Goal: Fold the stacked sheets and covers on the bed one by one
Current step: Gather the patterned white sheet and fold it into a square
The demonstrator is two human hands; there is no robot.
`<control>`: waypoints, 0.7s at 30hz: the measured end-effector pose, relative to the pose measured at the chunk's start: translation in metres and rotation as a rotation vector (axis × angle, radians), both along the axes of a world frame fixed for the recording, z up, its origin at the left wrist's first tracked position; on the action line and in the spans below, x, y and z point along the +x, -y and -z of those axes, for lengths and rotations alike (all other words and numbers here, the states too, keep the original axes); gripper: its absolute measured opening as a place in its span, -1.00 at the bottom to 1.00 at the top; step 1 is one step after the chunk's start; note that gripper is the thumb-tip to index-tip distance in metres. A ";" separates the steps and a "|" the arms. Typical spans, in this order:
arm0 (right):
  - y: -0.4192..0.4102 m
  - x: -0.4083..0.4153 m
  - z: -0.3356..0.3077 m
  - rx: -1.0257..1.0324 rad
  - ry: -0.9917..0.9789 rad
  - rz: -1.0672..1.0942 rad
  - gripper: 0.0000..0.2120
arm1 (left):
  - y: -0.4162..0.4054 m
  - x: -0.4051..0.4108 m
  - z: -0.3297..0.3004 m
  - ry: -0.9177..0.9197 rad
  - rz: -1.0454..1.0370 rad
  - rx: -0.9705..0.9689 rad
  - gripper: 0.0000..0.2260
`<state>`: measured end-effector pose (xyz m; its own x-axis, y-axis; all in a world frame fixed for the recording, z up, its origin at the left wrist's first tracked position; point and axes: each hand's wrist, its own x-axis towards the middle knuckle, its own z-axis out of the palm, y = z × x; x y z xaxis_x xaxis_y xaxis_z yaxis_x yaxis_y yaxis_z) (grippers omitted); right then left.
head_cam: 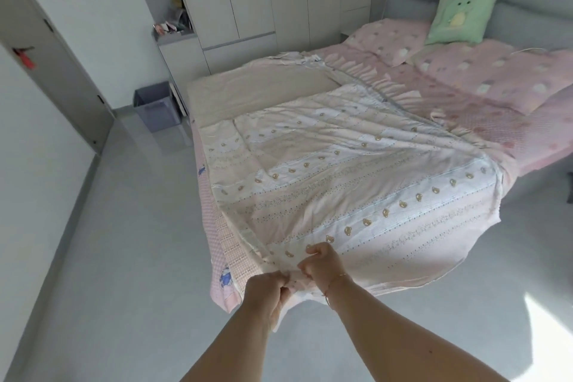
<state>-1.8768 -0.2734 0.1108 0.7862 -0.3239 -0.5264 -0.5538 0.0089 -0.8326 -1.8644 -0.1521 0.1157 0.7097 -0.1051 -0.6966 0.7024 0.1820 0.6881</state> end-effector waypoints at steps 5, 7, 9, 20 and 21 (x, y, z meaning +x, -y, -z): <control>0.021 0.001 -0.009 -0.218 -0.073 0.074 -0.87 | 0.010 0.014 -0.036 0.061 0.011 0.027 -0.92; 0.028 0.005 -0.004 -0.146 -0.188 0.173 -0.82 | 0.010 0.017 -0.044 0.075 0.002 0.009 -0.92; 0.025 0.009 0.000 -0.040 -0.287 0.283 -0.79 | 0.008 0.022 -0.047 0.072 -0.034 -0.004 -0.92; 0.015 0.059 -0.016 0.869 -0.250 0.651 -0.48 | -0.009 0.070 -0.064 0.130 0.036 -0.017 -0.67; 0.017 0.070 -0.019 0.888 -0.225 0.692 -0.58 | -0.012 0.077 -0.069 0.117 0.061 -0.019 -0.73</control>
<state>-1.8070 -0.2907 0.1294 0.4435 -0.0941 -0.8913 -0.3368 0.9041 -0.2631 -1.7871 -0.1398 0.1845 0.7782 -0.1628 -0.6066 0.6274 0.1557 0.7630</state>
